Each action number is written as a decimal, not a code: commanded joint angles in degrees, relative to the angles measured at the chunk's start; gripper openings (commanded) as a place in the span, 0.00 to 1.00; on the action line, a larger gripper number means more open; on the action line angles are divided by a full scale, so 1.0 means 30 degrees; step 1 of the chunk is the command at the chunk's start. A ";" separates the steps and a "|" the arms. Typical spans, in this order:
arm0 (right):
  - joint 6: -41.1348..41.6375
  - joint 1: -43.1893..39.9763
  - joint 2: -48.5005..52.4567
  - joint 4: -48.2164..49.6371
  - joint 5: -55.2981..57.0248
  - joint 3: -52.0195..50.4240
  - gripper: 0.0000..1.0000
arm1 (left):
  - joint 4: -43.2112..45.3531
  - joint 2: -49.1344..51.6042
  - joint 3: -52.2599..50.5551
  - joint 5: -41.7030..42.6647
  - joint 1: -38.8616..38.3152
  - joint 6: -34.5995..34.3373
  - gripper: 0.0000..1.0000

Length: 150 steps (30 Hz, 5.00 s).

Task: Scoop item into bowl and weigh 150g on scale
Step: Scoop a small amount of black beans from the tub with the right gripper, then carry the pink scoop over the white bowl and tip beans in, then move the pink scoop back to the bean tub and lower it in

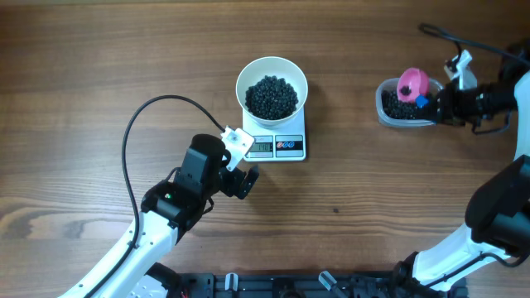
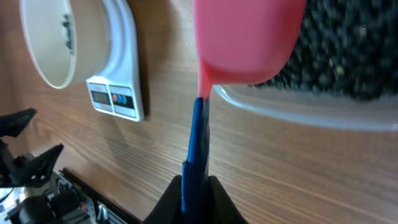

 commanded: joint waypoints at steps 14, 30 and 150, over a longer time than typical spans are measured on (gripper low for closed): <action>0.1530 0.8262 -0.0532 0.1821 -0.0707 0.2535 0.04 | 0.0000 0.0000 -0.0066 -0.0109 0.0175 0.0095 1.00; 0.2929 1.3464 -0.0532 0.3825 0.4357 0.2535 0.04 | 0.0000 0.0000 -0.0066 -0.0109 0.0175 0.0095 1.00; 0.8357 0.0831 -0.1639 -0.3257 -0.0612 0.5421 0.04 | 0.0000 0.0000 -0.0066 -0.0109 0.0175 0.0095 1.00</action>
